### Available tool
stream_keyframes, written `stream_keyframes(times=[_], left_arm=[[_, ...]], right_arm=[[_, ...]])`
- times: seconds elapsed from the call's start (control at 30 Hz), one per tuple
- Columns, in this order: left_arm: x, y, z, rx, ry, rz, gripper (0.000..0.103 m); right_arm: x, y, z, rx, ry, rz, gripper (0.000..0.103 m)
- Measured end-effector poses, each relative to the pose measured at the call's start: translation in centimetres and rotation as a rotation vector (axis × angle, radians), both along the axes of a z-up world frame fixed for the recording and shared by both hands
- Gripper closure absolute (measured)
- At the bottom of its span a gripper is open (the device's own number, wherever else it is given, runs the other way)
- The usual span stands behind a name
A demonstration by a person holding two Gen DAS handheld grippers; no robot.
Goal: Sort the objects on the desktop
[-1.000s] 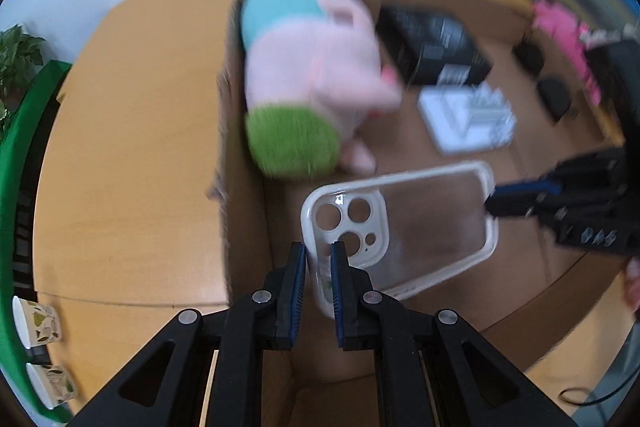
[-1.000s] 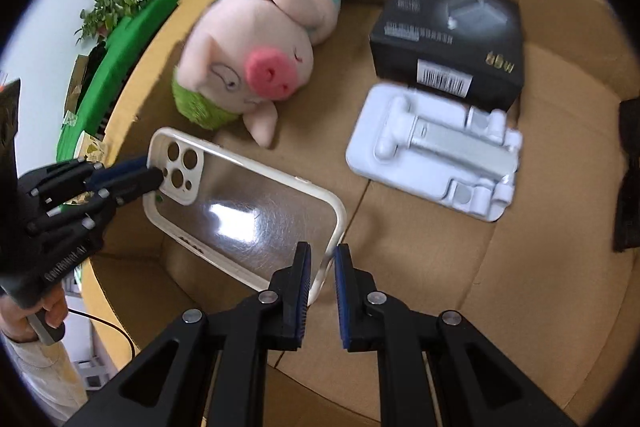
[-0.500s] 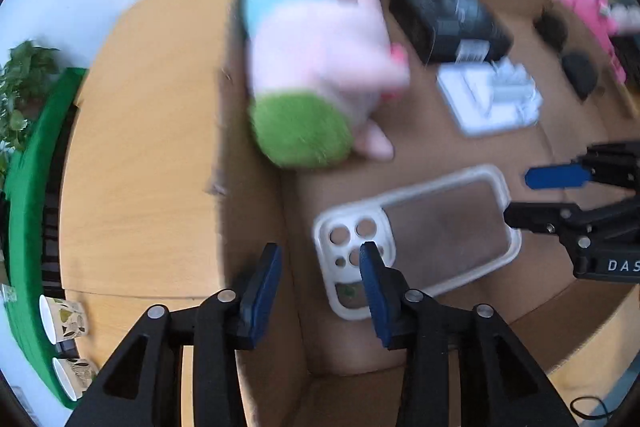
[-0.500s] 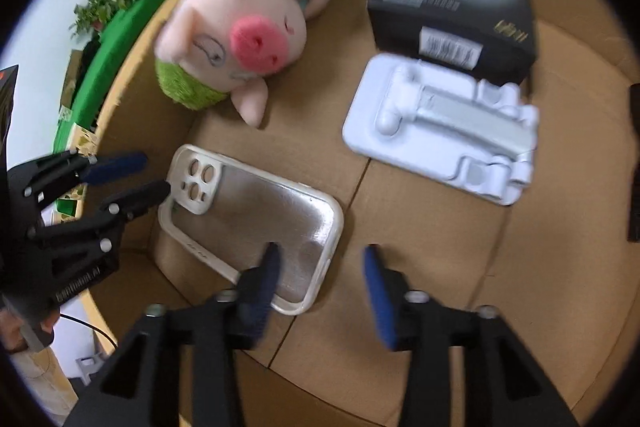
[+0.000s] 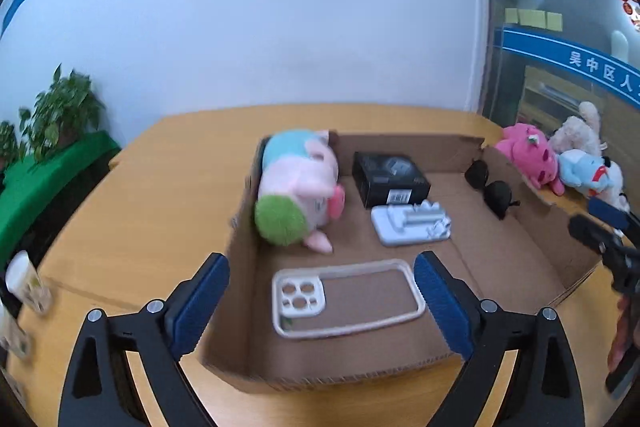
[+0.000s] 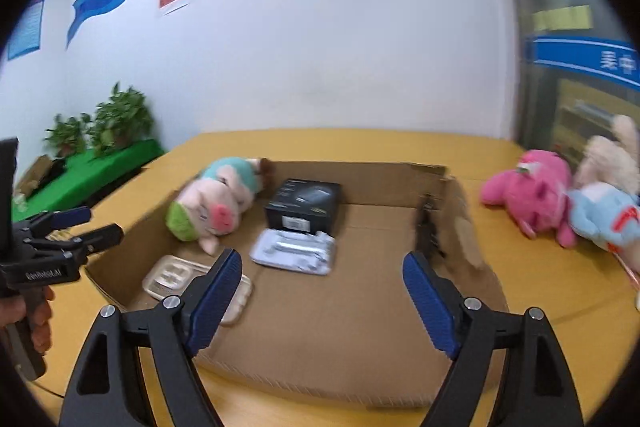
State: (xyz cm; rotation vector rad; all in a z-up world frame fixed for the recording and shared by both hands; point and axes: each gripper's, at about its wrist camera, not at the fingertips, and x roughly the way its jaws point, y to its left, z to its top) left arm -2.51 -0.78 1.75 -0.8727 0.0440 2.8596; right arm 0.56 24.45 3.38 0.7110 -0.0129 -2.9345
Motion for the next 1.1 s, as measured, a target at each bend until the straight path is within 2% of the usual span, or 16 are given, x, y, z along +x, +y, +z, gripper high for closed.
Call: stream_keyframes(times=[0.07,0.3,0.43,0.57,0.7,0.8,0.83,1.1], left_arm=[[0.5,0.4,-1.6,0.007,0.016,0.015,0.009],[-0.6,2.2,-4.7,0.018,-0.008,0.045,0.009],[-0.8,3.6,-5.9,-0.067,0.013,0.061,0.007],[-0.7,3.6,-6.0,-0.062,0.035,0.064,0.001],[-0.3,3.5,-6.1,-0.056,0.074,0.075,0.0],[0.0,3.6,-6.1,-0.055,0.096,0.072,0.0],[0.0,3.6,-6.1,-0.057,0.095,0.072,0.0],[-0.1,3.6,-6.1,-0.058,0.093,0.071,0.0]], right_arm=[[0.9,0.0,-2.1,0.017,0.026,-0.022,0.02],[1.8,0.5,-4.5,-0.005,0.026,-0.073,0.02],[1.8,0.6,-5.9,-0.004,0.021,-0.091,0.02],[1.9,0.4,-6.3,0.023,0.028,-0.083,0.017],[1.8,0.3,-6.3,0.024,0.02,-0.093,0.014],[1.6,0.4,-6.4,0.028,0.007,-0.109,0.006],[1.5,0.5,-6.5,0.025,0.001,-0.113,0.0],[1.3,0.8,-6.6,0.02,-0.01,-0.114,0.0]])
